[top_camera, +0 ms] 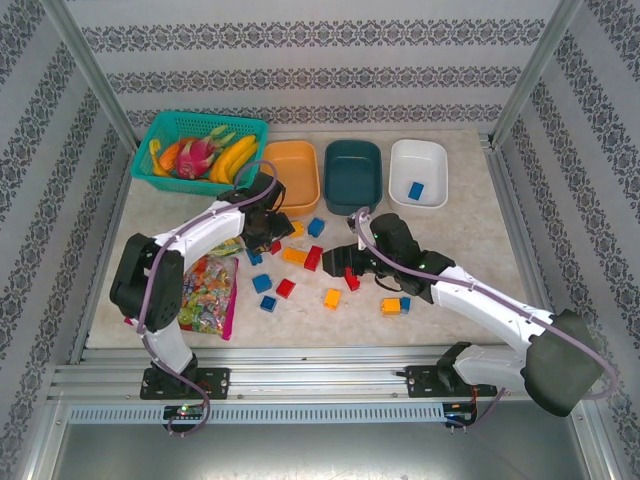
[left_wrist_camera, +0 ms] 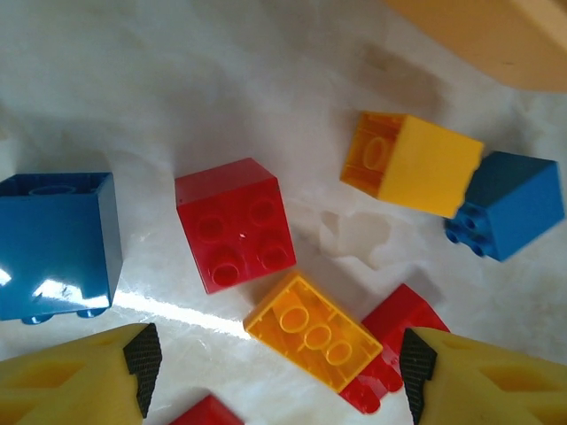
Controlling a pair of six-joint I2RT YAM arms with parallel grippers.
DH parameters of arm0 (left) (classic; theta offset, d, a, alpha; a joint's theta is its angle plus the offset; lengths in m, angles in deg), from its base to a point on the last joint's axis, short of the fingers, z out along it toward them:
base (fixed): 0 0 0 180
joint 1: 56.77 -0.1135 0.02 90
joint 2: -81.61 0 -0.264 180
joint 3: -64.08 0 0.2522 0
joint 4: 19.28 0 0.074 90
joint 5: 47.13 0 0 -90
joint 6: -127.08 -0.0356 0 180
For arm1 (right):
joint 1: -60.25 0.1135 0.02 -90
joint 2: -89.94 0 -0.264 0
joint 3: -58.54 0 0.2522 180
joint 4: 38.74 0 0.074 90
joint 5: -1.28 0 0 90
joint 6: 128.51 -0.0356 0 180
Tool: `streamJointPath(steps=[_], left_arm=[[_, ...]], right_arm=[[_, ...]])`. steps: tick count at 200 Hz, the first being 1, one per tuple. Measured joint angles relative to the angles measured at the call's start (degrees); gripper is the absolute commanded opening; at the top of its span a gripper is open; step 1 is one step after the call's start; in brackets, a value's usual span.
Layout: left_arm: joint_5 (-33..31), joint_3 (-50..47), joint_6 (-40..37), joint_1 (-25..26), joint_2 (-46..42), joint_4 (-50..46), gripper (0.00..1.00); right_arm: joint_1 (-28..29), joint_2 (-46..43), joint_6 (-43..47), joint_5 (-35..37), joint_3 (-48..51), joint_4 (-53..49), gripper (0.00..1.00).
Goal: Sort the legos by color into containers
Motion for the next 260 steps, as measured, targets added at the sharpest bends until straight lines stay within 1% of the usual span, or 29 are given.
streamJointPath(steps=[27,51,69,83,86,90,93,96,102,129,152,170,203,223,243,260], left_arm=[[-0.17,1.16,1.66,-0.28,2.16,0.02,0.68],[-0.85,1.88,2.54,-0.87,3.06,0.0,0.64],[-1.07,2.4,2.93,-1.11,4.22,0.0,0.64],[-1.31,2.58,2.97,-1.11,5.03,0.0,0.61],[-1.33,2.58,2.97,-1.11,5.16,0.0,0.61],[-1.33,2.58,2.99,-1.11,5.31,-0.02,0.61],[-1.38,2.58,2.99,-1.11,5.42,-0.04,0.61],[-1.46,2.62,3.02,-1.11,5.51,-0.07,0.61],[-1.6,2.75,3.04,-1.11,5.77,-0.09,0.6],[-1.95,3.13,3.1,-1.11,6.84,-0.09,0.49],[-1.97,3.45,3.1,-1.11,8.04,-0.07,0.43],[-2.12,3.8,3.08,-1.11,8.41,-0.2,0.36],[-3.52,4.92,2.69,-1.11,8.35,-0.85,0.34],[-5.05,6.8,1.92,-1.11,7.69,-3.1,0.32],[-6.51,10.54,0.22,-1.11,5.81,-5.7,0.32],[-7.34,16.04,-2.19,-1.11,4.5,-7.21,0.32]], right_arm=[[0.44,0.0,-0.31,0.42,0.0,2.47,0.81],[0.44,0.02,-0.46,0.9,0.0,2.97,0.81],[0.44,0.07,-0.46,0.96,0.0,3.06,0.82],[0.44,0.13,-0.55,1.01,0.0,3.13,0.88],[0.44,0.13,-0.74,1.05,0.0,3.13,0.91],[0.44,0.17,-0.76,1.14,0.0,3.13,0.93],[0.44,0.17,-1.07,1.22,0.0,3.13,0.97],[0.44,0.22,-1.03,1.25,0.0,3.15,0.97],[0.44,0.26,-1.42,1.44,0.0,3.15,0.97],[0.44,0.87,-1.55,2.32,-0.02,3.19,0.98],[0.44,1.86,-1.6,2.6,-0.31,3.13,0.98],[0.44,2.38,-1.75,2.71,-0.94,3.13,0.98],[0.35,2.73,-1.77,3.08,-2.4,3.1,0.97],[0.28,2.71,-1.75,4.24,-3.48,3.08,0.98],[-0.39,2.56,-2.16,6.23,-4.52,3.15,0.97],[-1.53,2.49,-3.32,7.78,-5.55,3.15,0.98]])
